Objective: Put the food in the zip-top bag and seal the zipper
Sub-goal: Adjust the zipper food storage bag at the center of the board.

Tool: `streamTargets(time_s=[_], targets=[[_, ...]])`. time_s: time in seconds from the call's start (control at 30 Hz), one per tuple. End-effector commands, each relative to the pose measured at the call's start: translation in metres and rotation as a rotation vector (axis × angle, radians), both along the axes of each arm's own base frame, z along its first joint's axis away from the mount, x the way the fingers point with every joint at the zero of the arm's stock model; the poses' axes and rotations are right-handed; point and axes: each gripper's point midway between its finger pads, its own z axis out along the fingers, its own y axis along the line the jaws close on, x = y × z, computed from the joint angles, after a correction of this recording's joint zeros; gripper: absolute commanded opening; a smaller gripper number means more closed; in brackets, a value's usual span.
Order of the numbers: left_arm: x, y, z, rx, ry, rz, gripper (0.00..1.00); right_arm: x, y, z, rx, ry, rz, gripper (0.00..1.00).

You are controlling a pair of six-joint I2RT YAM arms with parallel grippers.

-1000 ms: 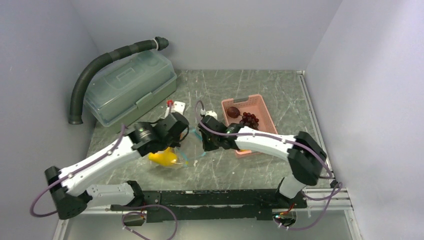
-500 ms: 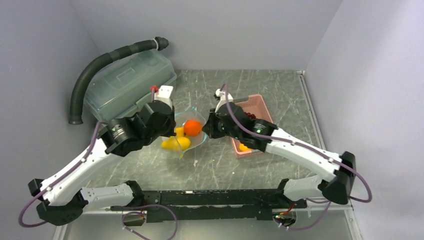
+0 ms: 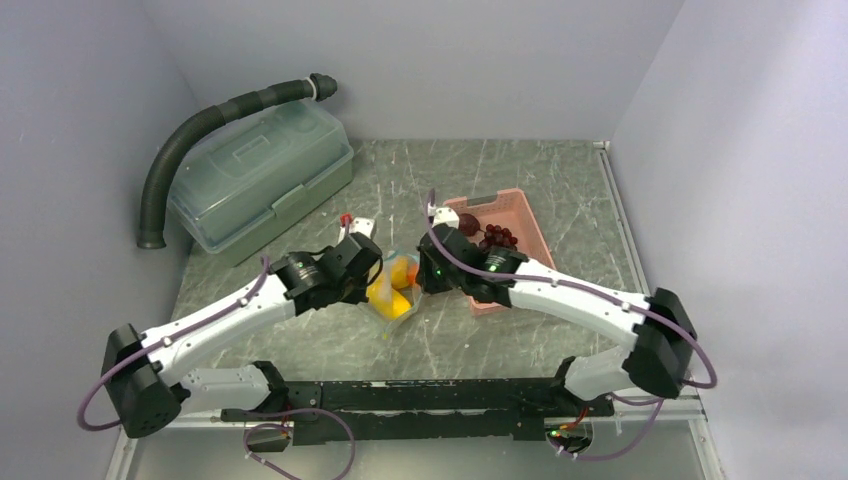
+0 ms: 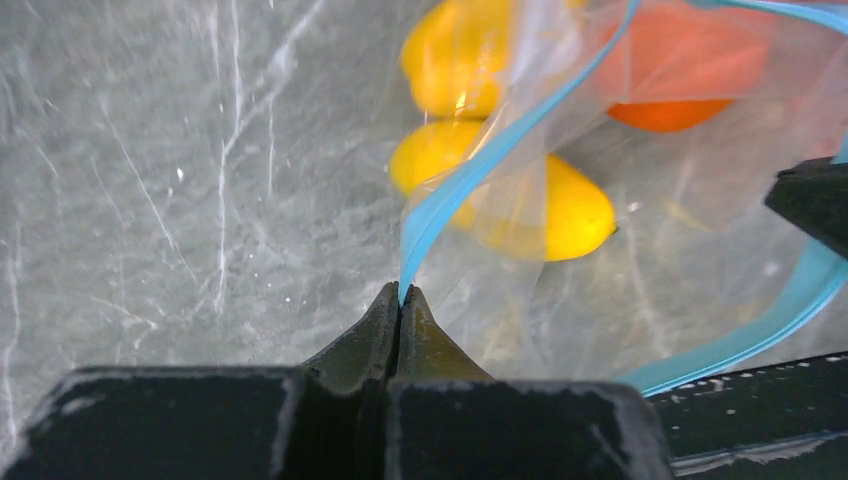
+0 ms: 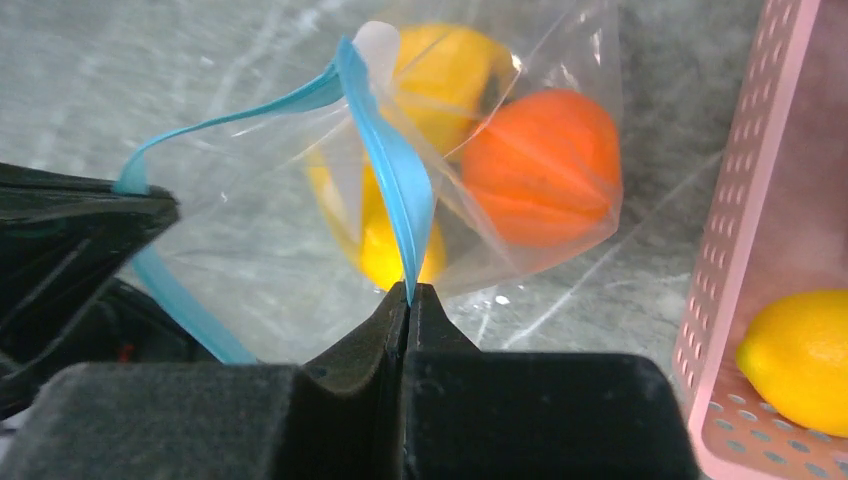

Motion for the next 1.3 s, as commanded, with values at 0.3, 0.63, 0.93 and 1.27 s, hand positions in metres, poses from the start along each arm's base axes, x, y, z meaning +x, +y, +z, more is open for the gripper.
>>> streamTargets(time_s=[0.3, 0.63, 0.93, 1.27], targets=[[0.014, -0.005, 0.085, -0.146, -0.119, -0.008, 0.00, 0.011, -0.014, 0.086, 0.098, -0.147, -0.054, 0.00], [0.015, 0.002, 0.099, -0.139, -0.157, -0.013, 0.00, 0.008, -0.018, 0.088, 0.102, -0.148, -0.052, 0.00], [0.015, 0.009, 0.106, -0.119, -0.175, -0.003, 0.00, 0.008, -0.006, 0.049, 0.065, -0.085, -0.037, 0.00], [0.012, 0.010, 0.100, -0.104, -0.156, -0.011, 0.00, 0.010, 0.002, 0.040, 0.059, -0.067, -0.023, 0.13]])
